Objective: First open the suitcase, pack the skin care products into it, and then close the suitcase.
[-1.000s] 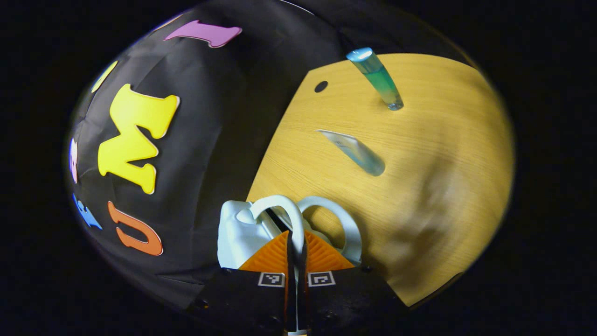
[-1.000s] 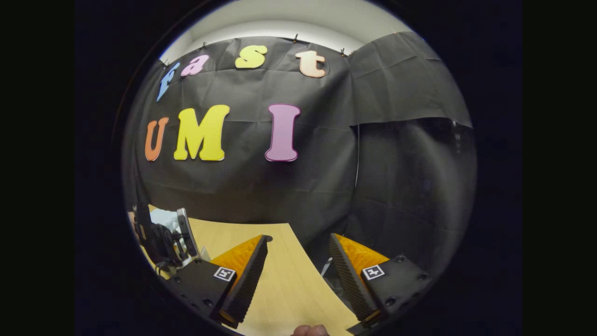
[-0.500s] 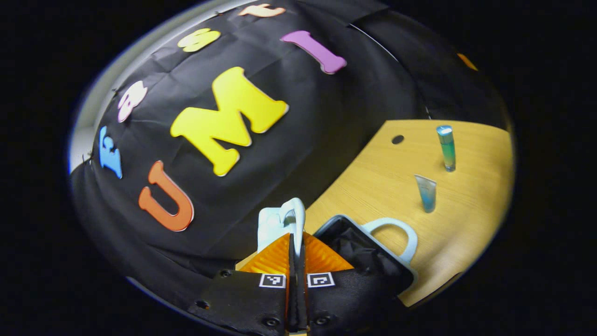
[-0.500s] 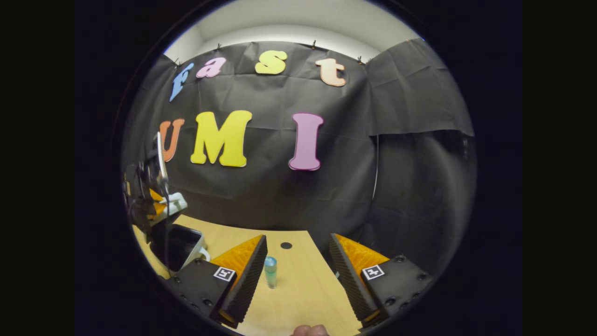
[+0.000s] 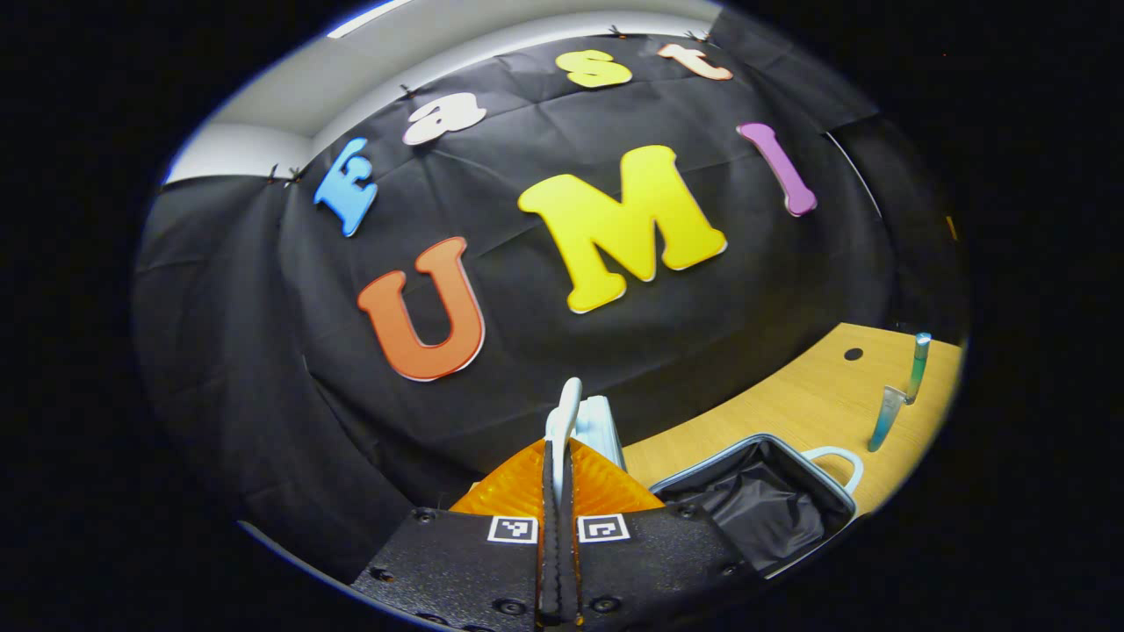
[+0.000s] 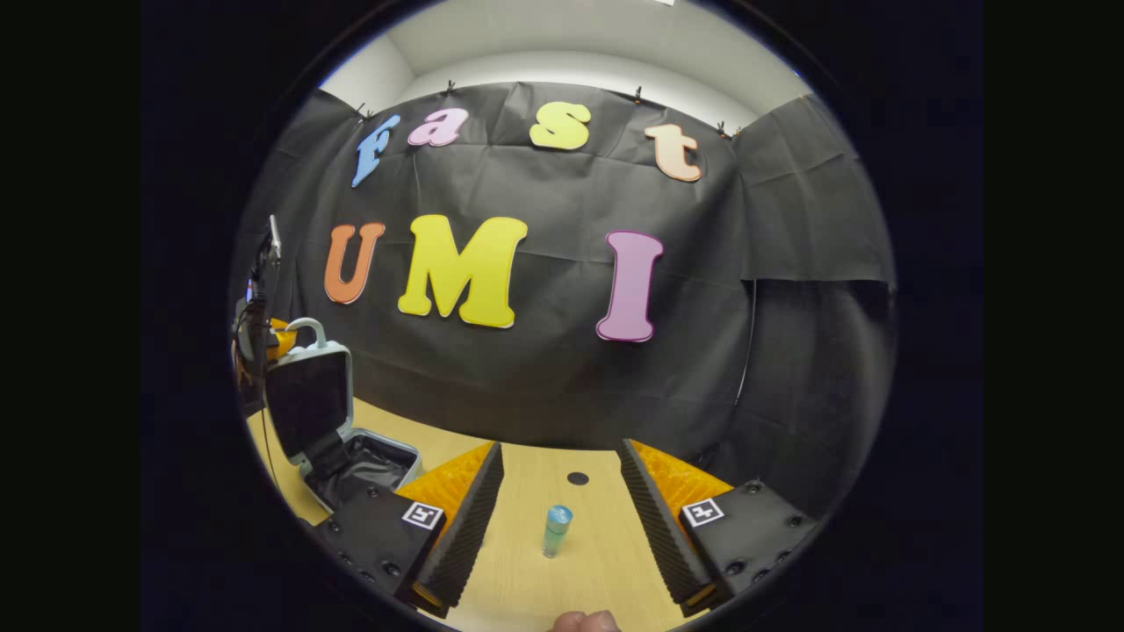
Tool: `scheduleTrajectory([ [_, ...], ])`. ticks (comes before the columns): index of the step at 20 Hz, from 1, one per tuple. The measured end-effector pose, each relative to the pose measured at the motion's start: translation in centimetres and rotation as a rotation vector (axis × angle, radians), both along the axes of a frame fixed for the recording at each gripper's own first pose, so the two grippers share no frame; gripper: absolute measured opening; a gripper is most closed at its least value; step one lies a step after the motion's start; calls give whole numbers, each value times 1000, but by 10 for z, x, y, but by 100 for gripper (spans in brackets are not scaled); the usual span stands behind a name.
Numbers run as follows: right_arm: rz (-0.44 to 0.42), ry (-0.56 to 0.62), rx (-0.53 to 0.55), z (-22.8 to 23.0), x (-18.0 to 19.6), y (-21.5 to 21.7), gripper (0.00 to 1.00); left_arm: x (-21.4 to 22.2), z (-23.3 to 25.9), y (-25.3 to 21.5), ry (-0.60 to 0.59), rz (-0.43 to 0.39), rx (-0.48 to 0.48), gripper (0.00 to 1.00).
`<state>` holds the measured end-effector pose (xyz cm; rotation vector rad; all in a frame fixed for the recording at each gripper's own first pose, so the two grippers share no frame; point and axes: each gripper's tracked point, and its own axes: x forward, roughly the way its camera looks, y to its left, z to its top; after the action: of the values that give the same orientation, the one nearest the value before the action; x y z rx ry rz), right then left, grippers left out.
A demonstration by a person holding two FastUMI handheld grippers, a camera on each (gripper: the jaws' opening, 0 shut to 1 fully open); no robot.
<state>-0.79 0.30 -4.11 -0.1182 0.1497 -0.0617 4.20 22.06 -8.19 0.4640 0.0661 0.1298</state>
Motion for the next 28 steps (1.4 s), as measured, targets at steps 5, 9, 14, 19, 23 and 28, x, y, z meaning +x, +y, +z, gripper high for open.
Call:
scheduleTrajectory([
  [5, 51, 41, -41, -8, 8, 29, 80, 2, -38, 121, 0, 137, -129, 3],
  [9, 64, 66, -76, -17, 10, 45, 80, 19, -113, 179, 61, 197, -321, 3],
  [14, 56, 106, -102, -26, 12, 54, 80, 13, -221, 210, 185, 287, -628, 5],
  [19, 70, 116, -107, -30, 19, 68, 80, -1, -264, 224, 248, 290, -705, 12],
  [23, 80, 127, -116, -36, 22, 74, 80, -4, -266, 229, 257, 292, -669, 22],
  [28, 91, 113, -89, -37, 25, 70, 80, -20, -214, 220, 175, 286, -591, 65],
])
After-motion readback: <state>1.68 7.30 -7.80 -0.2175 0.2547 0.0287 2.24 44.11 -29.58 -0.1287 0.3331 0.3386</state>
